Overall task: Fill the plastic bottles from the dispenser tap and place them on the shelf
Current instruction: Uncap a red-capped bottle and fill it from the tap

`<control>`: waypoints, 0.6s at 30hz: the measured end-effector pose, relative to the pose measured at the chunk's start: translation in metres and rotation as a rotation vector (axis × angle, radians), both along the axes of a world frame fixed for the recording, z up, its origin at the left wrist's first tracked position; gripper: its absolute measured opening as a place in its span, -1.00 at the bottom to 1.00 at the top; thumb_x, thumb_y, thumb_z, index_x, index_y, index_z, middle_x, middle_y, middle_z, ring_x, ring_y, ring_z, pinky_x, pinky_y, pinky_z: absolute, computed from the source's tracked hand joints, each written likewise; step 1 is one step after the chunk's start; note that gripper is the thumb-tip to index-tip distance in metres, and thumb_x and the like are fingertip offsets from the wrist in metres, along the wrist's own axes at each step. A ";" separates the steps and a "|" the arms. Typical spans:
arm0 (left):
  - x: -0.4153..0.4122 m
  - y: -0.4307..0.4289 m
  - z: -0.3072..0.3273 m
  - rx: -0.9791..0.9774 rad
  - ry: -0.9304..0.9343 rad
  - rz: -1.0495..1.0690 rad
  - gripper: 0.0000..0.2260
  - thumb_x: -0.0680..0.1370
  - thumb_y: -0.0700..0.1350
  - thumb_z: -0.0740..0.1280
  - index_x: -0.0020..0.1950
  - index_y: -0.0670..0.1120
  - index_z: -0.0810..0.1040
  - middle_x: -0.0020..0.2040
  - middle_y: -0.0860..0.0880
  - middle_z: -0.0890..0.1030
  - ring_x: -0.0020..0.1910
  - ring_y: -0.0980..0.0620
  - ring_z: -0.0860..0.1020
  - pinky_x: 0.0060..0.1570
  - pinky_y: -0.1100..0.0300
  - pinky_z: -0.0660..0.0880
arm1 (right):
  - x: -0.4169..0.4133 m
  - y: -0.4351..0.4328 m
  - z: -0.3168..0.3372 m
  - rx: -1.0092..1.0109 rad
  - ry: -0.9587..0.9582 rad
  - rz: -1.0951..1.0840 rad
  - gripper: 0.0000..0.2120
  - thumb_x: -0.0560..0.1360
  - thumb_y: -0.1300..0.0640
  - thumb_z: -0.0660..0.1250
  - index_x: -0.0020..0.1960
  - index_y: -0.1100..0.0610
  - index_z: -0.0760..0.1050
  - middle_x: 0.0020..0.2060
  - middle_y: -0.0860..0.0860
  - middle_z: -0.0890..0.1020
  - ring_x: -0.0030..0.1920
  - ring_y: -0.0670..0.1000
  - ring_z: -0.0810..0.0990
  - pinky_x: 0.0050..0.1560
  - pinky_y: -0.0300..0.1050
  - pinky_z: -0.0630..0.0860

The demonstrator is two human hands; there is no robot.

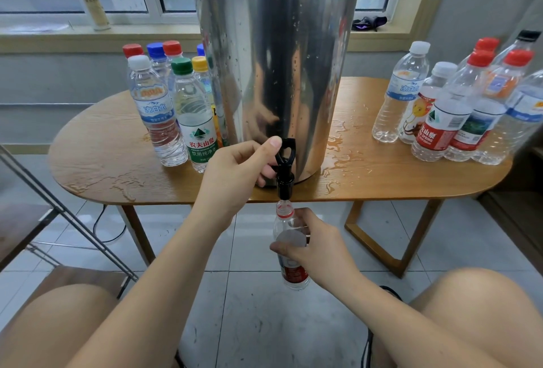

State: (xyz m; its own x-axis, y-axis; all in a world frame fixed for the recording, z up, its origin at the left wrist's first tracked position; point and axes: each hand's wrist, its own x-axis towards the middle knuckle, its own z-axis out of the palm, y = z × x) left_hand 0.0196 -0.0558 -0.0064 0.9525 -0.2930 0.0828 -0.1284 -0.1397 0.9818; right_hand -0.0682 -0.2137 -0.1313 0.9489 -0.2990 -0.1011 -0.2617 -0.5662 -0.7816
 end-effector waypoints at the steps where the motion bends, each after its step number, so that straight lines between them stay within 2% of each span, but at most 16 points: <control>1: 0.000 0.000 0.000 0.006 -0.004 0.002 -0.62 0.65 0.24 0.41 -0.20 -0.01 0.71 -0.20 -0.09 0.74 -0.27 0.08 0.58 -0.27 0.29 0.42 | 0.000 0.000 0.000 -0.001 0.001 0.000 -0.25 0.37 -0.29 0.64 0.46 -0.15 0.43 0.30 -0.19 0.62 0.31 -0.04 0.59 0.31 0.12 0.63; 9: -0.001 0.001 -0.001 0.027 -0.015 0.004 -0.60 0.65 0.26 0.40 -0.21 0.00 0.73 -0.20 -0.09 0.74 -0.28 0.08 0.59 -0.24 0.27 0.45 | 0.000 0.000 0.000 -0.002 -0.006 0.001 -0.25 0.38 -0.29 0.64 0.46 -0.16 0.43 0.30 -0.20 0.62 0.31 -0.04 0.59 0.30 0.09 0.62; 18: 0.000 0.001 -0.001 0.035 -0.021 0.011 -0.58 0.64 0.26 0.41 -0.22 -0.02 0.74 -0.22 -0.10 0.73 -0.30 0.10 0.58 -0.31 0.36 0.44 | 0.000 -0.001 0.000 -0.007 0.003 0.000 -0.24 0.37 -0.31 0.63 0.46 -0.16 0.42 0.31 -0.19 0.62 0.31 -0.04 0.59 0.30 0.12 0.64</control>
